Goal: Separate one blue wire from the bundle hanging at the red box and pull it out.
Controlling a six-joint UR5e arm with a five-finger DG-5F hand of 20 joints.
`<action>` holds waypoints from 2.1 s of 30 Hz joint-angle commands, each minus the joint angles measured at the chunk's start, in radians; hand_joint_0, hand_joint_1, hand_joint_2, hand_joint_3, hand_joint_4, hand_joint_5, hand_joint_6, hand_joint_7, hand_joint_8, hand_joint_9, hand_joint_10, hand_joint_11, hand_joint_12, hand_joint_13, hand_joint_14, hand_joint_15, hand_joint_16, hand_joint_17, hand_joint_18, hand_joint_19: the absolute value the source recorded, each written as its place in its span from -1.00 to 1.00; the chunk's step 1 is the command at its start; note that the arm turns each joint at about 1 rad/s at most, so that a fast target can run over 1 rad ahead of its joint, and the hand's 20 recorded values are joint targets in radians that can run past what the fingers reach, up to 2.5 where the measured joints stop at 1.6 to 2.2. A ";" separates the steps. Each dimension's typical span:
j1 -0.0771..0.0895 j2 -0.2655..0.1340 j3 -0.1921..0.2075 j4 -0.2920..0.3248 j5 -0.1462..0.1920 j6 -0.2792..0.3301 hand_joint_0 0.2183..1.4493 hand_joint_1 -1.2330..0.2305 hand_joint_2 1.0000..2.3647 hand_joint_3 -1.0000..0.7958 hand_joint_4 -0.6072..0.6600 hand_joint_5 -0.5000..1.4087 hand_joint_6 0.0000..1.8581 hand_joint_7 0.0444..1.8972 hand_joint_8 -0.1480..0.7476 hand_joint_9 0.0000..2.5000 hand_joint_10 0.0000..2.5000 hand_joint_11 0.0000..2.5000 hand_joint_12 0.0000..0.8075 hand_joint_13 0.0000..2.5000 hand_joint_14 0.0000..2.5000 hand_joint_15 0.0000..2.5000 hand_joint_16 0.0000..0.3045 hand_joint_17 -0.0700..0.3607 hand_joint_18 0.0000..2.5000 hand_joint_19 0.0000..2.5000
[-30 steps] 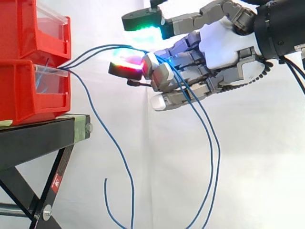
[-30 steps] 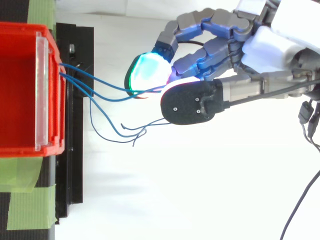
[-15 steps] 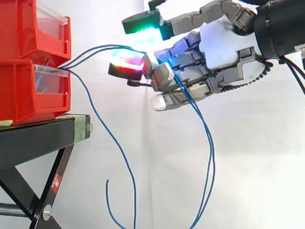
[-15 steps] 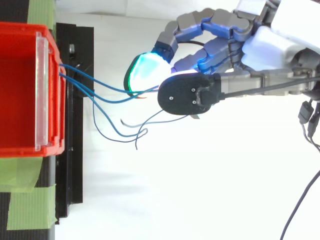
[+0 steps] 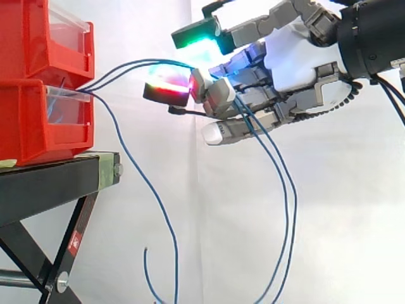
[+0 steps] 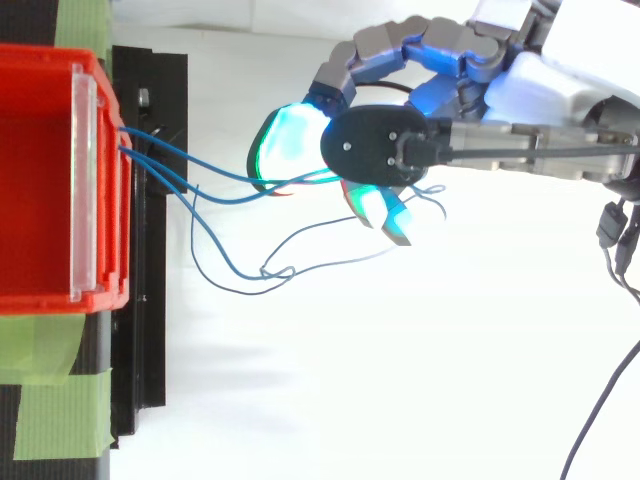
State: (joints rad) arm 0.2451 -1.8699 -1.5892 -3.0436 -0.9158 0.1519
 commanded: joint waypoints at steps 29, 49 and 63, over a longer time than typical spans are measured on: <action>0.000 0.000 0.000 0.000 0.002 0.003 -0.60 -0.49 -1.00 -0.44 0.33 -0.71 -0.08 -0.14 0.08 -0.27 -0.99 0.16 0.07 -0.17 -1.00 0.21 -0.62 -0.08 -0.40 -0.61; -0.001 0.000 0.000 0.000 0.002 0.002 -0.30 -0.54 -0.98 -0.22 0.25 -0.71 -0.05 -0.16 -0.02 -0.28 -0.99 0.15 -0.08 -0.19 -0.99 0.19 -0.67 -0.16 -0.42 -0.59; 0.000 0.000 0.000 0.002 0.000 0.002 -0.29 -0.42 -0.98 -0.02 0.22 -0.70 -0.03 -0.18 0.01 -0.24 -0.99 0.11 -0.06 -0.15 -0.99 0.19 -0.67 -0.16 -0.40 -0.57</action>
State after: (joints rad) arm 0.2450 -1.8699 -1.5893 -3.0427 -0.9153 0.1534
